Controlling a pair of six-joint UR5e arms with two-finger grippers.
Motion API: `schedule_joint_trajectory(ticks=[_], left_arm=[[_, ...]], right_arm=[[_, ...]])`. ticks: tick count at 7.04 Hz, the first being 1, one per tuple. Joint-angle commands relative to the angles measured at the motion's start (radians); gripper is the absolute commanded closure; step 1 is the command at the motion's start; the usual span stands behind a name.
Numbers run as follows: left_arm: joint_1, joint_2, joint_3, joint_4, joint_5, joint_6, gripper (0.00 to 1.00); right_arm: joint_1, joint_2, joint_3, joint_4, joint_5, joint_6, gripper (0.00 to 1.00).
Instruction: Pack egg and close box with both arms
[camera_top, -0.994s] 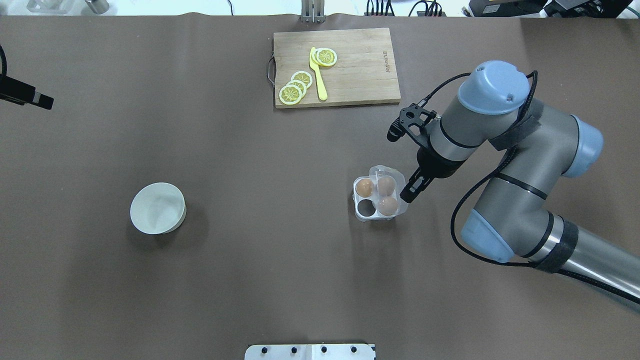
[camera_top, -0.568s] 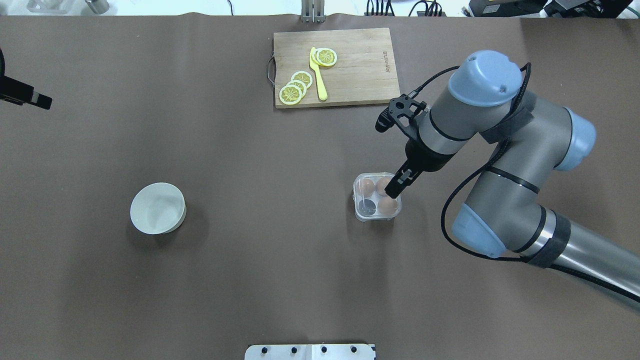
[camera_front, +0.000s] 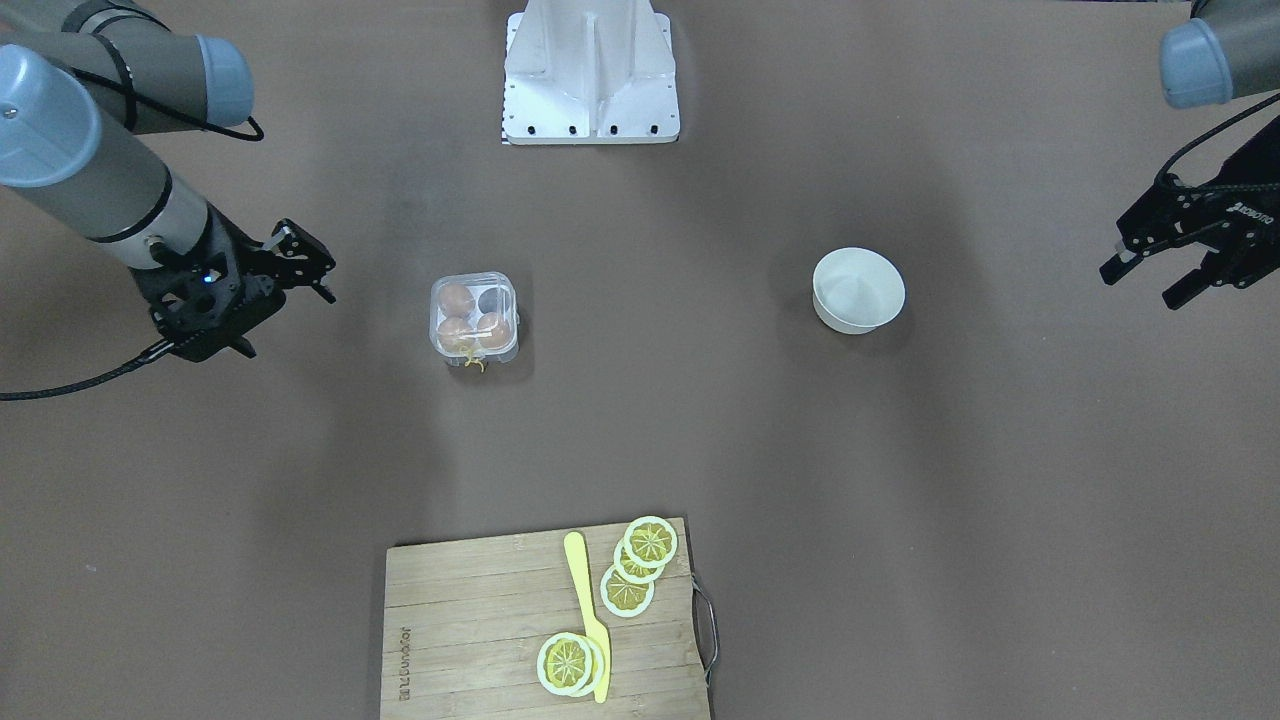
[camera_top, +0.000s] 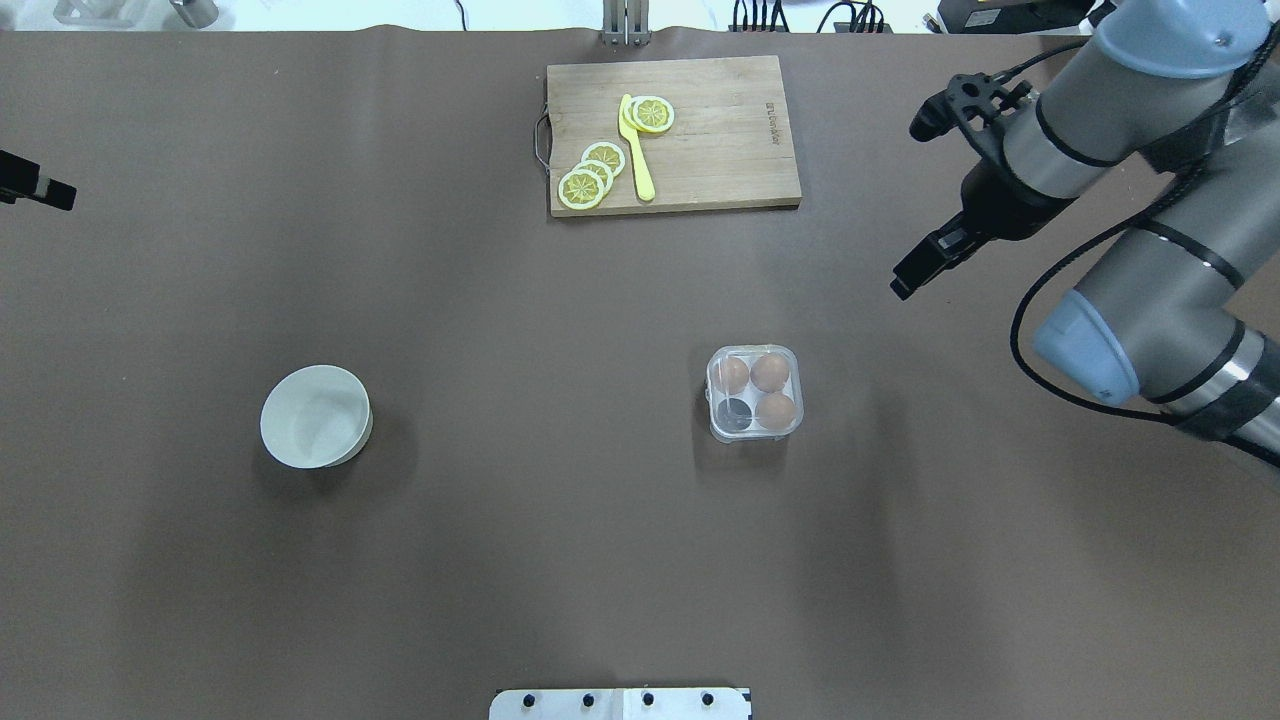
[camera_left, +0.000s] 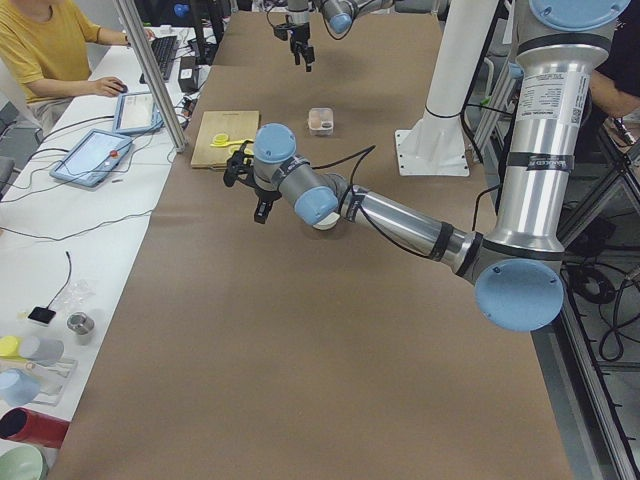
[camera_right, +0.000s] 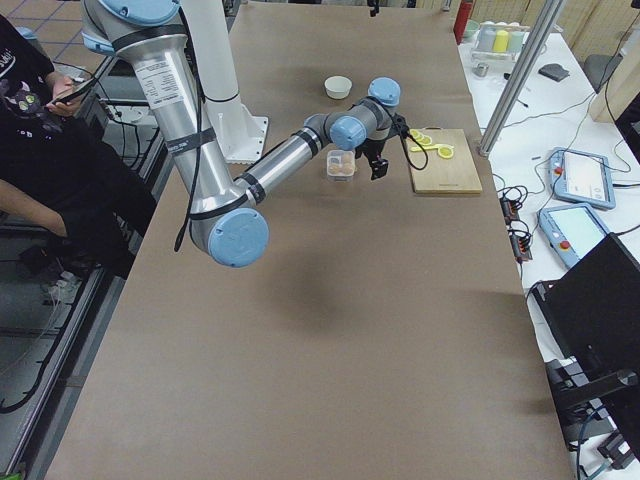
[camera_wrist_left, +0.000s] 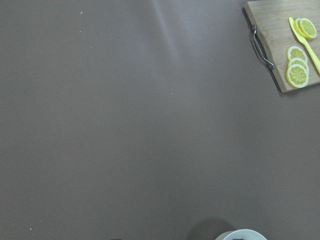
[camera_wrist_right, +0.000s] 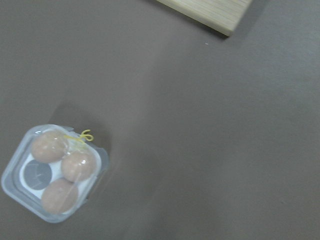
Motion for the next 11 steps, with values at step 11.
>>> schedule_joint_trajectory(ticks=[11], left_arm=[[-0.149, 0.009, 0.181, 0.298, 0.019, 0.478, 0.02]], right_arm=[[0.399, -0.096, -0.199, -0.136, -0.054, -0.120, 0.00]])
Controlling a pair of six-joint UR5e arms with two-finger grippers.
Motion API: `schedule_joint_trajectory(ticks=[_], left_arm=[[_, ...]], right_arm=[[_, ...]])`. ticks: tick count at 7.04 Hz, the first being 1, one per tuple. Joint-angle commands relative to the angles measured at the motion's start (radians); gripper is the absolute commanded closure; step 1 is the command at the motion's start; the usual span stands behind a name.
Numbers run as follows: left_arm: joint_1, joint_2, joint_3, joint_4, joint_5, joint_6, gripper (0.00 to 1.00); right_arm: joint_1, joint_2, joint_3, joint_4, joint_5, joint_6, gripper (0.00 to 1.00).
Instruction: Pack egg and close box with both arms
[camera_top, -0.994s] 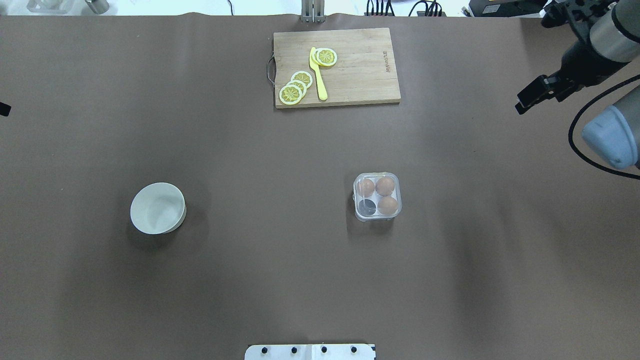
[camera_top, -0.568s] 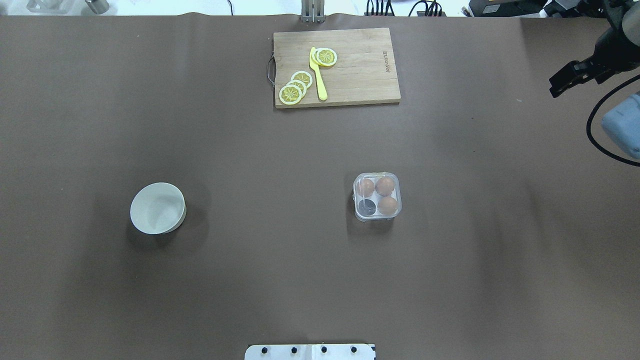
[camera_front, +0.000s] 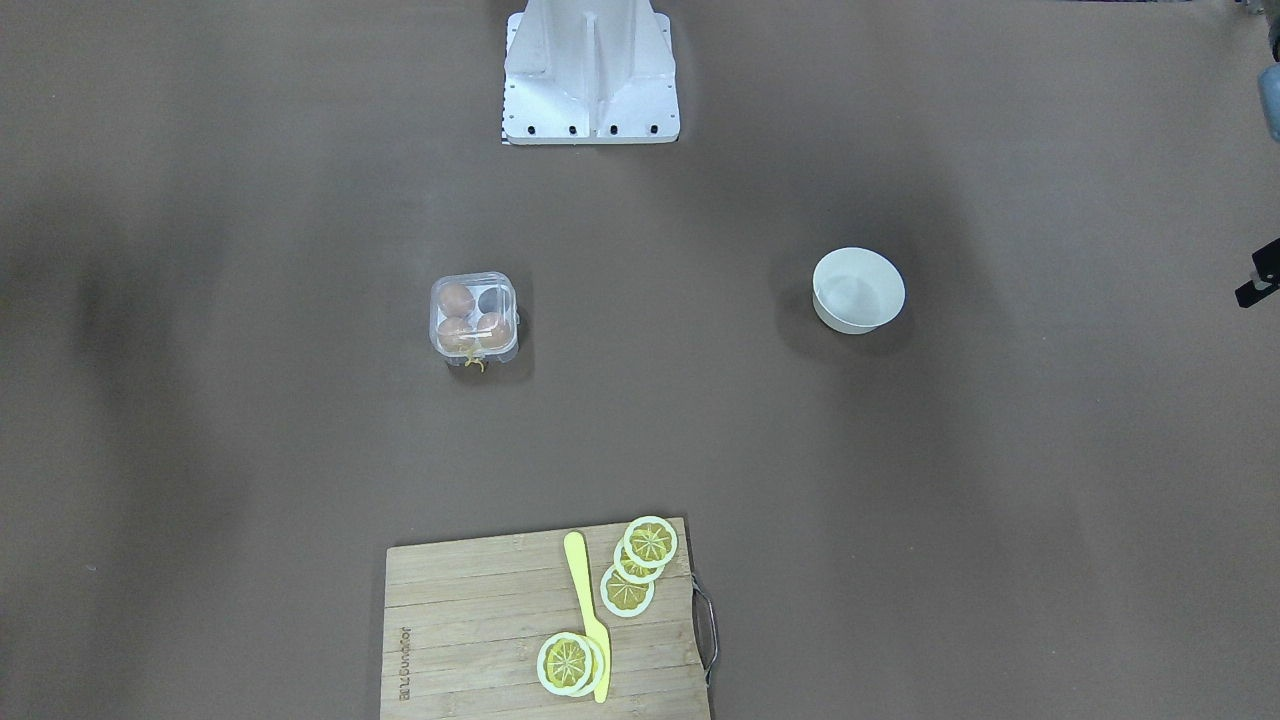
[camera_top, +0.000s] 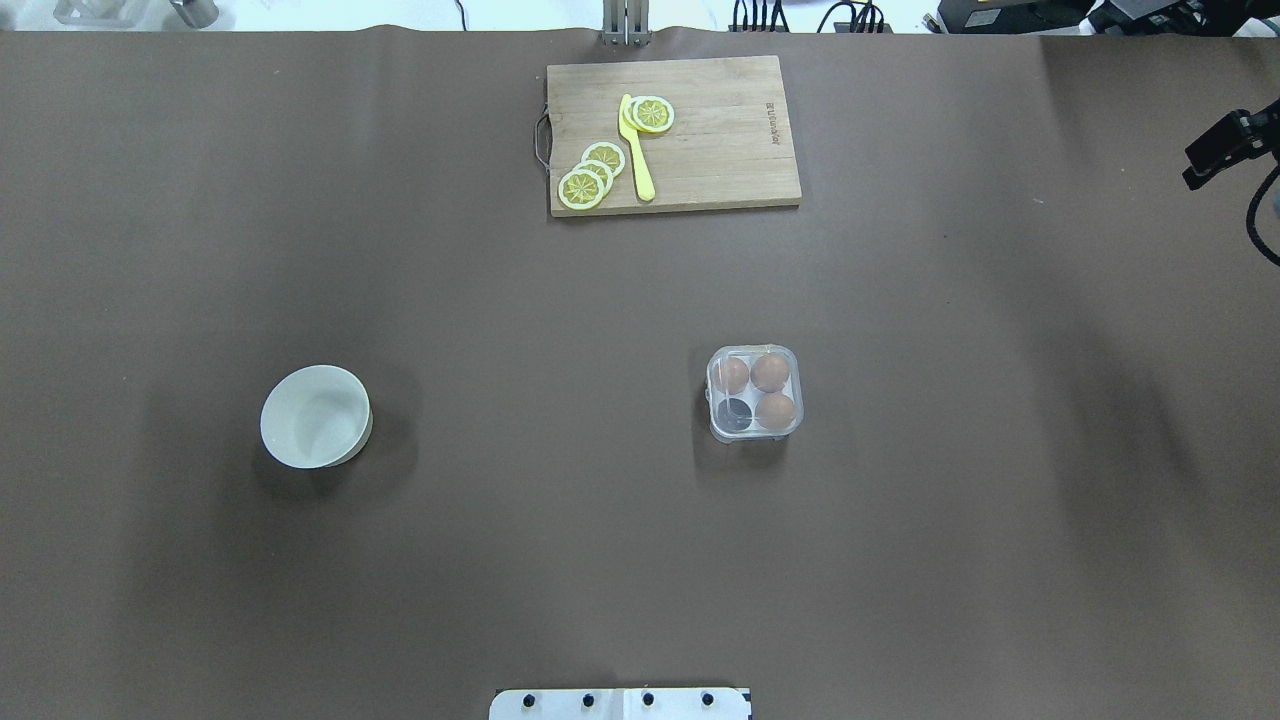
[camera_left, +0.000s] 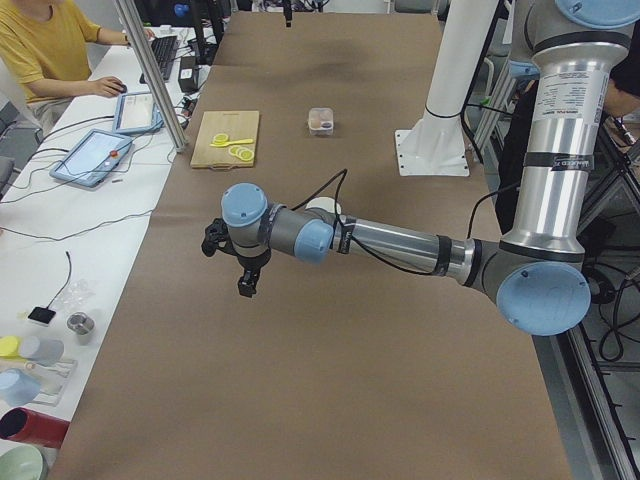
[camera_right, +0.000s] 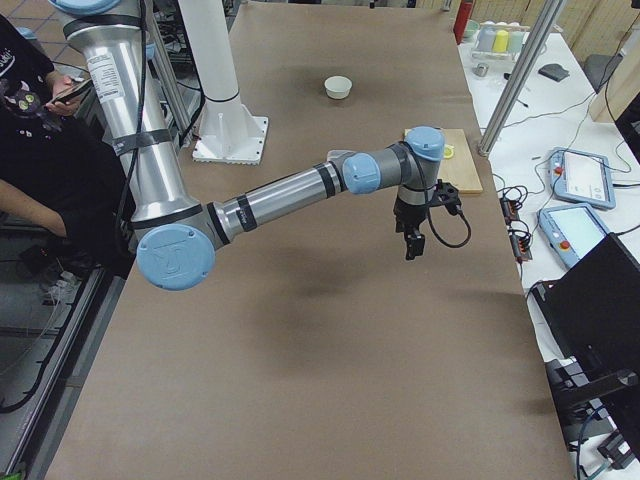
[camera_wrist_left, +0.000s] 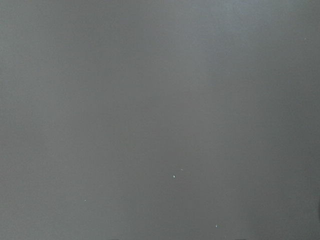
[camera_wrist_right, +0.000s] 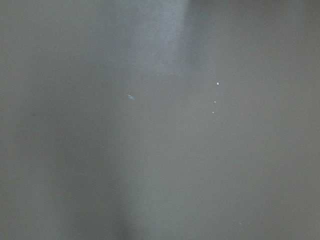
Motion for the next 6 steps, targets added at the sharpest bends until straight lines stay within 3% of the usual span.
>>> schedule_joint_trajectory(ticks=[1, 3, 6], left_arm=[[-0.003, 0.001, 0.023, -0.002, 0.000, 0.042, 0.02], [-0.009, 0.001, 0.021, -0.005, 0.000, 0.042, 0.02], [-0.014, 0.001, 0.014, -0.005, 0.000, 0.042, 0.02]], right_arm=[[0.058, -0.003, -0.068, 0.001, 0.050, -0.005, 0.00], [0.105, -0.001, -0.161, 0.003, 0.125, -0.004, 0.00], [0.118, -0.003, -0.168, 0.000, 0.135, -0.004, 0.00]])
